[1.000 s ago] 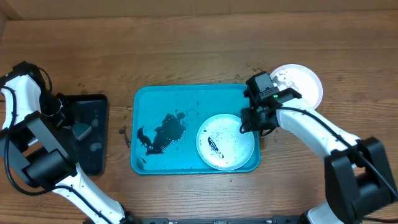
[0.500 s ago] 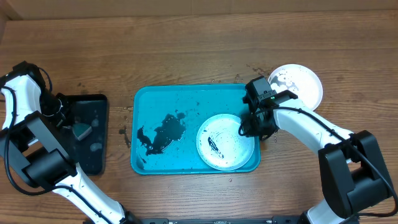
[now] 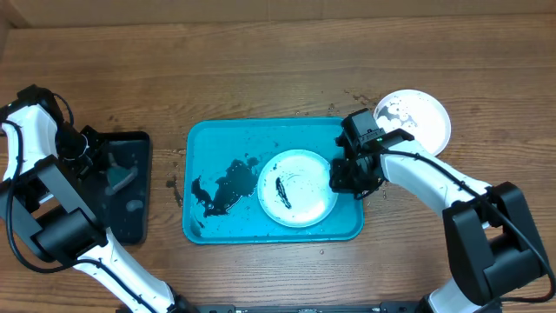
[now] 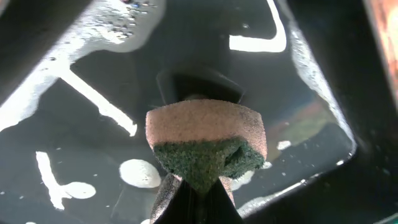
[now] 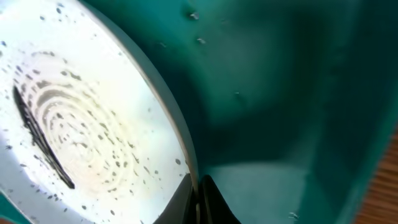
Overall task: Clean dirty plates on tray and stack at the side
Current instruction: 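Carry the sponge with the left gripper onto the second white plate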
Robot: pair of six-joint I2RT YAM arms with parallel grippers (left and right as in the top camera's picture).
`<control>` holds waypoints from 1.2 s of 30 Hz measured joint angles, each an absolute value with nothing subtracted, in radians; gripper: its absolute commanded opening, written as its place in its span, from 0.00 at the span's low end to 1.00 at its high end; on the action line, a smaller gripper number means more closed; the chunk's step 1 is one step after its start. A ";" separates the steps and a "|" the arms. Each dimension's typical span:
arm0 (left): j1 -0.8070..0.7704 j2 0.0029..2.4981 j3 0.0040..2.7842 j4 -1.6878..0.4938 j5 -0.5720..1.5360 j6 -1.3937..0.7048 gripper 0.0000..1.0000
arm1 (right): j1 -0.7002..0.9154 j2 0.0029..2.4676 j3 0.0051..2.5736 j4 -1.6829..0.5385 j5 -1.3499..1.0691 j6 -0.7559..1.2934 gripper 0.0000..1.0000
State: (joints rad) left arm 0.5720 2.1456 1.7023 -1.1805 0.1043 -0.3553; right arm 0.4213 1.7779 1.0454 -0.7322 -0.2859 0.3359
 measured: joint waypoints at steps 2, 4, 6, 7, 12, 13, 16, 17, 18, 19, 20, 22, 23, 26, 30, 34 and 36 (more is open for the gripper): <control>0.572 2.146 1.702 -1.180 0.155 -0.314 0.04 | 0.450 1.778 1.045 -0.692 -0.286 0.389 0.04; 0.576 2.146 1.702 -1.182 0.201 -0.269 0.04 | 0.487 1.779 1.045 -0.651 -0.271 0.446 0.04; 0.580 2.145 1.707 -1.198 0.221 -0.252 0.04 | 0.514 1.783 1.045 -0.615 -0.263 0.478 0.04; 0.583 2.143 1.711 -1.205 0.231 -0.249 0.04 | 0.530 1.787 1.045 -0.596 -0.258 0.496 0.04; 0.590 2.047 1.721 -1.226 0.315 -0.232 0.04 | 0.596 1.796 1.045 -0.553 -0.200 0.581 0.04; 0.590 2.023 1.723 -1.232 0.323 -0.232 0.04 | 0.606 1.796 1.045 -0.543 -0.189 0.594 0.04; 0.590 1.940 1.734 -1.265 0.348 -0.231 0.04 | 0.624 1.796 1.045 -0.515 -0.167 0.620 0.04; 0.590 1.909 1.740 -1.284 0.360 -0.231 0.04 | 0.626 1.796 1.045 -0.499 -0.161 0.630 0.04; 0.589 1.893 1.742 -1.294 0.369 -0.231 0.04 | 0.629 1.796 1.045 -0.493 -0.156 0.636 0.04; 0.586 1.884 1.743 -1.309 0.379 -0.231 0.04 | 0.629 1.796 1.045 -0.490 -0.152 0.645 0.04; 0.583 1.882 1.743 -1.322 0.386 -0.230 0.04 | 0.629 1.797 1.045 -0.489 -0.150 0.652 0.04; 0.552 1.884 1.742 -1.360 0.413 -0.220 0.04 | 0.629 1.797 1.045 -0.489 -0.149 0.667 0.04; 0.532 1.884 1.742 -1.376 0.429 -0.205 0.04 | 0.629 1.797 1.045 -0.490 -0.147 0.681 0.04; 0.390 1.884 1.742 -1.441 0.489 -0.141 0.04 | 0.629 1.797 1.043 -0.520 -0.149 0.731 0.04; 0.190 1.884 1.741 -1.446 0.509 -0.109 0.04 | 0.629 1.807 1.040 -0.576 -0.184 0.748 0.04; 0.035 1.884 1.741 -1.406 0.508 -0.102 0.04 | 0.629 1.808 1.040 -0.580 -0.209 0.751 0.05; -0.055 1.884 1.737 -1.382 0.476 -0.125 0.04 | 0.629 1.808 1.040 -0.580 -0.212 0.747 0.05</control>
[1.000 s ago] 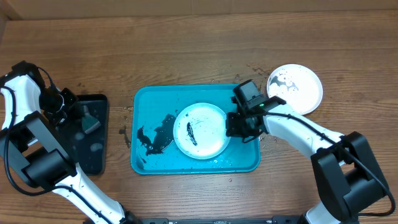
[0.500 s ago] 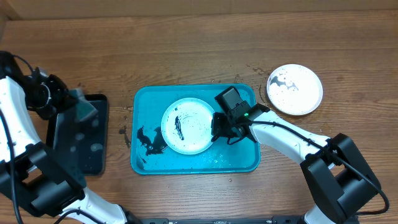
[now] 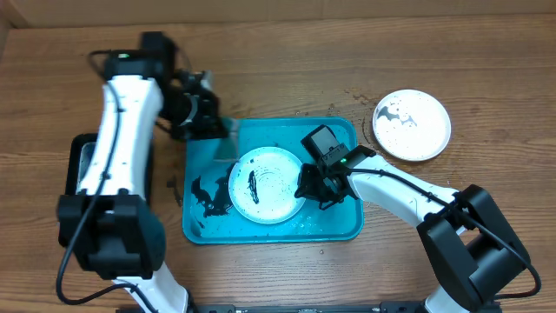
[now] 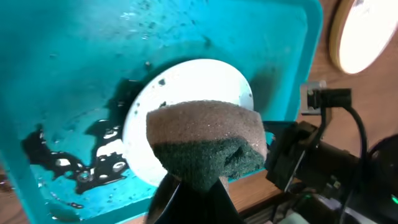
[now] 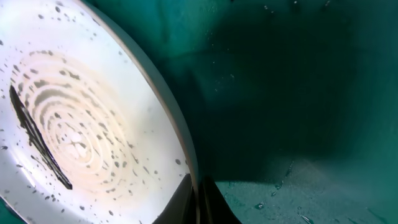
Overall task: Clean dirty plates on tray and stack at the side
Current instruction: 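Carry the sponge with the left gripper onto the second white plate, then scrub the second white plate with the sponge while right gripper holds it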
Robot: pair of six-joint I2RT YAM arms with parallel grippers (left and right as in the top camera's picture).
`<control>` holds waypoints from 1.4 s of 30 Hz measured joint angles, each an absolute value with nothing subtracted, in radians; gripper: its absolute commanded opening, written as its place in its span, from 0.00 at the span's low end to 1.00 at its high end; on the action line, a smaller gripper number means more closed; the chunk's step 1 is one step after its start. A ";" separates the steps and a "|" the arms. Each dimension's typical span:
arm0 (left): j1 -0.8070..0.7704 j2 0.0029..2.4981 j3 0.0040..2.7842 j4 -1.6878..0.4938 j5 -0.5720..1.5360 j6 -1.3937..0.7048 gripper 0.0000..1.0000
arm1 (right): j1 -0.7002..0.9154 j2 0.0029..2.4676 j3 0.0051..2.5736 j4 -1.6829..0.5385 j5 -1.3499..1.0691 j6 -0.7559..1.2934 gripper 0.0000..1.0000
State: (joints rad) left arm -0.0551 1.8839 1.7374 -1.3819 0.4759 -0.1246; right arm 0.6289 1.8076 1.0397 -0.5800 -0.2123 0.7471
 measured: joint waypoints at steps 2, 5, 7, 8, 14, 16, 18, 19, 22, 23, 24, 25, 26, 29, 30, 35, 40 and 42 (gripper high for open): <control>-0.125 1.884 1.727 -1.356 0.443 -0.159 0.04 | 0.629 1.808 1.040 -0.578 -0.214 0.742 0.04; -0.236 1.884 1.675 -1.277 0.387 -0.215 0.04 | 0.629 1.808 1.039 -0.577 -0.213 0.739 0.04; -0.287 1.884 1.611 -1.217 0.344 -0.267 0.04 | 0.629 1.808 1.039 -0.577 -0.213 0.739 0.04; -0.304 1.884 1.580 -1.191 0.335 -0.292 0.04 | 0.629 1.808 1.039 -0.578 -0.213 0.739 0.04; -0.341 1.887 1.354 -0.999 0.321 -0.387 0.04 | 0.629 1.808 1.039 -0.577 -0.213 0.736 0.04; -0.341 1.888 1.299 -0.927 0.341 -0.397 0.04 | 0.629 1.808 1.039 -0.575 -0.212 0.736 0.04; -0.350 1.888 1.257 -0.871 0.356 -0.407 0.04 | 0.629 1.808 1.039 -0.576 -0.213 0.736 0.04; -0.354 1.888 1.241 -0.845 0.357 -0.412 0.04 | 0.629 1.808 1.039 -0.576 -0.212 0.736 0.04; -0.374 1.888 1.201 -0.793 0.343 -0.416 0.04 | 0.629 1.808 1.039 -0.578 -0.212 0.736 0.04; -0.377 1.887 1.196 -0.788 0.330 -0.417 0.04 | 0.629 1.808 1.039 -0.578 -0.212 0.736 0.04; -0.379 1.887 1.192 -0.788 0.303 -0.417 0.04 | 0.629 1.808 1.039 -0.578 -0.212 0.736 0.04; -0.380 1.887 1.190 -0.793 0.268 -0.417 0.04 | 0.629 1.808 1.039 -0.577 -0.213 0.735 0.04; -0.381 1.886 1.190 -0.800 0.235 -0.417 0.04 | 0.629 1.808 1.039 -0.577 -0.213 0.735 0.04; -0.393 1.873 1.190 -0.854 0.085 -0.440 0.04 | 0.635 1.809 1.039 -0.576 -0.213 0.733 0.04; -0.393 1.872 1.190 -0.871 0.033 -0.459 0.04 | 0.635 1.809 1.039 -0.576 -0.213 0.733 0.04; -0.393 1.871 1.200 -0.923 -0.155 -0.507 0.04 | 0.635 1.809 1.039 -0.576 -0.210 0.733 0.04; -0.393 1.877 1.316 -1.010 -0.207 -0.522 0.04 | 0.635 1.809 1.039 -0.578 -0.203 0.733 0.04; -0.393 1.877 1.361 -1.006 -0.175 -0.522 0.04 | 0.635 1.809 1.039 -0.578 -0.202 0.733 0.04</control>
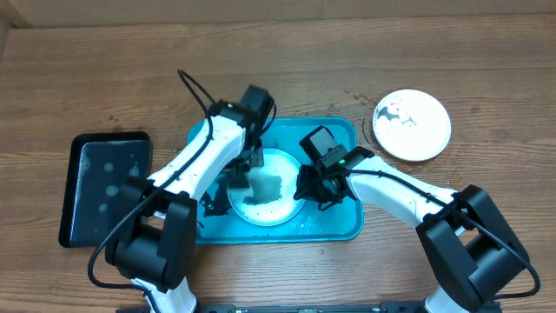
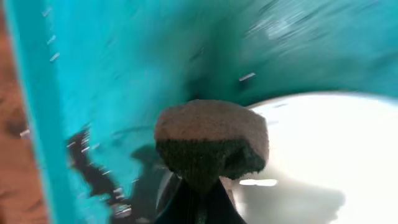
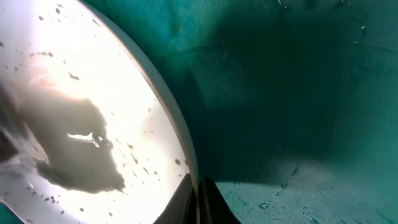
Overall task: Clean dirty plates on tray and stack at the side
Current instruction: 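Scrub the second white plate with the sponge while right gripper holds it, then drop the sponge into the water tray with the left gripper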
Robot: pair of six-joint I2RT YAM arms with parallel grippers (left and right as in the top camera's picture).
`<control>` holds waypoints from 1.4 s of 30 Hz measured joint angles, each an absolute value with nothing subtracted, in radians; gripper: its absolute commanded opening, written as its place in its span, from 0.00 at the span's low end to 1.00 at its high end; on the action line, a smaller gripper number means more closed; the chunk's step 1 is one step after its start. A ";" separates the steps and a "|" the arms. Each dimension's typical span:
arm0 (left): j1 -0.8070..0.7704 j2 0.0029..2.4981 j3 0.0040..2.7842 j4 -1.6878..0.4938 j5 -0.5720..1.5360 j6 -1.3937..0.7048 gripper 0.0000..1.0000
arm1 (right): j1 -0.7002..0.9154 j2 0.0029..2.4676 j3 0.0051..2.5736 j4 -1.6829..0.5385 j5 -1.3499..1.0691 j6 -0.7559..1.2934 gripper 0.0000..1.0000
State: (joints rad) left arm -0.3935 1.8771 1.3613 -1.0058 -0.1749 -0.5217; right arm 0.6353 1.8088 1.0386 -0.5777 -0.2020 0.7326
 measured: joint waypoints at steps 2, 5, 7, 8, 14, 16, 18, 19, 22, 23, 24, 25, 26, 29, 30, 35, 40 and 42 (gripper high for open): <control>-0.396 1.877 1.384 -0.988 -0.103 -0.521 0.04 | 0.635 1.809 1.039 -0.578 -0.202 0.733 0.04; -0.412 1.879 1.375 -0.939 0.066 -0.518 0.04 | 0.635 1.809 1.039 -0.578 -0.202 0.733 0.04; -0.429 1.879 1.345 -0.900 0.152 -0.517 0.04 | 0.635 1.809 1.039 -0.577 -0.202 0.733 0.04; -0.436 1.879 1.324 -0.884 0.178 -0.518 0.04 | 0.635 1.809 1.039 -0.577 -0.202 0.733 0.04; -0.452 1.883 1.218 -0.838 0.211 -0.518 0.04 | 0.635 1.809 1.039 -0.580 -0.202 0.732 0.04; -0.452 1.883 1.218 -0.855 0.154 -0.518 0.04 | 0.635 1.809 1.039 -0.581 -0.202 0.732 0.04; -0.452 1.883 1.218 -0.882 0.077 -0.518 0.04 | 0.635 1.809 1.039 -0.582 -0.202 0.732 0.04; -0.452 1.883 1.220 -0.906 0.037 -0.518 0.04 | 0.635 1.809 1.039 -0.583 -0.202 0.731 0.04; -0.451 1.884 1.248 -1.018 -0.129 -0.523 0.04 | 0.635 1.809 1.039 -0.586 -0.202 0.713 0.04; -0.451 1.885 1.262 -1.047 -0.175 -0.529 0.04 | 0.635 1.809 1.039 -0.587 -0.202 0.707 0.04; -0.451 1.885 1.280 -1.076 -0.214 -0.539 0.04 | 0.635 1.809 1.039 -0.587 -0.202 0.704 0.04; -0.450 1.885 1.310 -1.111 -0.257 -0.553 0.04 | 0.635 1.809 1.039 -0.587 -0.202 0.702 0.04; -0.450 1.885 1.338 -1.131 -0.288 -0.563 0.04 | 0.635 1.809 1.039 -0.587 -0.202 0.700 0.04; -0.449 1.885 1.459 -1.183 -0.351 -0.590 0.04 | 0.636 1.809 1.039 -0.588 -0.202 0.694 0.04; -0.446 1.885 1.506 -1.200 -0.363 -0.598 0.04 | 0.635 1.809 1.039 -0.588 -0.202 0.691 0.04; -0.380 1.885 1.660 -1.281 -0.366 -0.609 0.04 | 0.635 1.809 1.039 -0.588 -0.202 0.675 0.04; -0.113 1.885 1.676 -1.310 -0.276 -0.612 0.04 | 0.635 1.809 1.039 -0.589 -0.202 0.670 0.04; 0.011 1.885 1.676 -1.310 -0.236 -0.612 0.04 | 0.635 1.809 1.039 -0.588 -0.202 0.669 0.04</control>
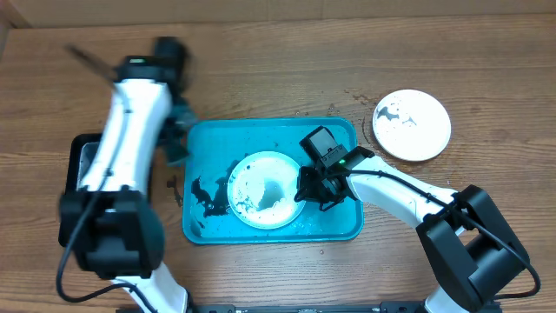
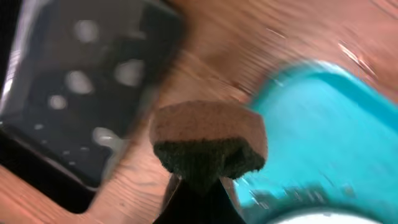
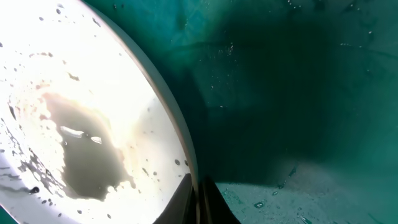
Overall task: Clean dirty plates on tray and stack at the side
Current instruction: 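Drop the sponge into the water tray with the left gripper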
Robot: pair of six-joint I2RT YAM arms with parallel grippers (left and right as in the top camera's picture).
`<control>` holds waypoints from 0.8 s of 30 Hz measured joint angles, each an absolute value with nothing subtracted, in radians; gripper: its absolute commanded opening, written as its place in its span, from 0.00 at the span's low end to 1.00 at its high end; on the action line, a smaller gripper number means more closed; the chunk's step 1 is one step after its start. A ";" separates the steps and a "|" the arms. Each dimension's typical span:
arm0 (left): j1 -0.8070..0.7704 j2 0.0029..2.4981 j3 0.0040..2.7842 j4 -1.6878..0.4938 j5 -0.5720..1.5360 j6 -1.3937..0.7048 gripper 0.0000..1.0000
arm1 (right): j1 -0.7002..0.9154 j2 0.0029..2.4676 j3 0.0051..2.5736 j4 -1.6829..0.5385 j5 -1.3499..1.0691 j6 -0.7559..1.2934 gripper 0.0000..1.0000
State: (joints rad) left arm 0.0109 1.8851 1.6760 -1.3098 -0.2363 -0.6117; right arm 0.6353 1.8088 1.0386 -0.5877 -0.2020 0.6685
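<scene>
A white plate lies in the teal tray, wet and smeared in the middle with dark specks left. My right gripper is shut on its right rim. My left gripper is shut on a brown and green sponge. It hangs over the table by the tray's upper left corner, blurred with motion. A second white plate, with dark spots, lies on the table at the right.
A black tray of water sits at the left, partly hidden under my left arm, and shows in the left wrist view. Dark residue is smeared on the teal tray's left floor.
My left gripper with the sponge was on the plate and is now off the tray's upper left corner. The plate's middle shows a wet smear. My right gripper still holds the rim.
The sponge was in the black water tray while my right gripper held the streaked plate at the tray's right. Then the plate was at mid tray with the sponge above the tray's corner. Then the sponge was on the plate. Now the dark streak is gone.
</scene>
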 measured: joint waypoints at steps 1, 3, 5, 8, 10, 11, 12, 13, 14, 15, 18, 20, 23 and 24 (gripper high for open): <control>0.054 1.885 1.676 -1.308 -0.224 -0.612 0.04 | 0.635 1.809 1.039 -0.587 -0.202 0.669 0.04; 0.174 1.885 1.675 -1.298 -0.200 -0.612 0.04 | 0.635 1.809 1.039 -0.587 -0.202 0.668 0.04; 0.260 1.885 1.670 -1.277 -0.185 -0.611 0.04 | 0.635 1.809 1.039 -0.586 -0.202 0.668 0.04; 0.385 1.885 1.604 -1.196 -0.137 -0.580 0.04 | 0.635 1.809 1.039 -0.581 -0.202 0.667 0.04; 0.434 1.885 1.535 -1.130 -0.104 -0.559 0.04 | 0.635 1.809 1.039 -0.576 -0.201 0.665 0.04; 0.450 1.885 1.507 -1.104 -0.092 -0.551 0.04 | 0.635 1.809 1.039 -0.576 -0.201 0.665 0.04; 0.463 1.885 1.483 -1.082 -0.082 -0.547 0.04 | 0.635 1.809 1.039 -0.577 -0.201 0.665 0.04; 0.476 1.885 1.464 -1.067 -0.075 -0.543 0.05 | 0.635 1.809 1.039 -0.579 -0.200 0.665 0.04; 0.494 1.885 1.443 -1.048 -0.063 -0.543 0.05 | 0.635 1.809 1.039 -0.580 -0.199 0.665 0.04; 0.511 1.885 1.431 -1.042 -0.052 -0.542 0.12 | 0.635 1.809 1.039 -0.579 -0.198 0.664 0.04; 0.533 1.885 1.419 -1.037 -0.034 -0.537 0.20 | 0.635 1.809 1.039 -0.577 -0.198 0.661 0.04; 0.532 1.885 1.418 -1.027 -0.028 -0.532 0.31 | 0.635 1.809 1.039 -0.577 -0.198 0.661 0.04; 0.532 1.885 1.418 -1.018 -0.017 -0.524 0.57 | 0.635 1.809 1.039 -0.577 -0.197 0.661 0.04; 0.532 1.885 1.418 -1.018 -0.018 -0.518 0.60 | 0.635 1.809 1.039 -0.577 -0.198 0.660 0.04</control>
State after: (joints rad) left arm 0.5320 1.8854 1.4178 -1.0180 -0.0181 -0.5182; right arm 0.6353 1.8088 1.0386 -0.5774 -0.1978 0.6601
